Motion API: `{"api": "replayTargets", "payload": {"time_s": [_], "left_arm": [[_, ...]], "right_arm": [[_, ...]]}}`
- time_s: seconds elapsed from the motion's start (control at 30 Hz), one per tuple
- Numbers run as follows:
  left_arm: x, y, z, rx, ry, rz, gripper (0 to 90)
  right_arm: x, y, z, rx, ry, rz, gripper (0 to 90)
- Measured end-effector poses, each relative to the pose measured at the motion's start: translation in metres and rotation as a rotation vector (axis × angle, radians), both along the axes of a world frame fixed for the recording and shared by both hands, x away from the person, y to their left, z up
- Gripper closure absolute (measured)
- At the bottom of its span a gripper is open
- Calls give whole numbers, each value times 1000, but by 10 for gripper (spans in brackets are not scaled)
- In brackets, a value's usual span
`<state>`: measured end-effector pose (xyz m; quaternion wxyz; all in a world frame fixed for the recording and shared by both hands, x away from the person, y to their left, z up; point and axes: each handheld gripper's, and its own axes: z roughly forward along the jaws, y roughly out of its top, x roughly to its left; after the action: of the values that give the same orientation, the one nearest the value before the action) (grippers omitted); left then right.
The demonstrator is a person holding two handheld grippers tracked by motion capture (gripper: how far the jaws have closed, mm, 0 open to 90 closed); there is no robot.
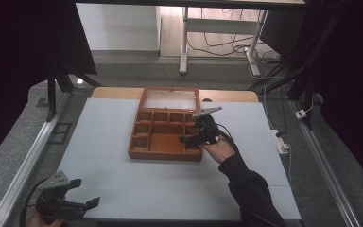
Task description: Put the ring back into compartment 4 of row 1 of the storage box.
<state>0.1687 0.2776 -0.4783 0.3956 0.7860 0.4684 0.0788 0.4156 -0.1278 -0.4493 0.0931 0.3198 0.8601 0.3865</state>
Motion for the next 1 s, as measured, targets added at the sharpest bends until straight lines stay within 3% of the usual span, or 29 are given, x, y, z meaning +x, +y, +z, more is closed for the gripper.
{"api": "replayTargets", "payload": {"time_s": [0.47, 1.0], "left_arm": [[0, 0, 0, -7, 0, 3, 9], [0, 1, 0, -9, -3, 0, 9]], "right_arm": [[-28, -3, 11, 4, -12, 63, 8], [-60, -16, 18, 11, -54, 60, 0]]}}
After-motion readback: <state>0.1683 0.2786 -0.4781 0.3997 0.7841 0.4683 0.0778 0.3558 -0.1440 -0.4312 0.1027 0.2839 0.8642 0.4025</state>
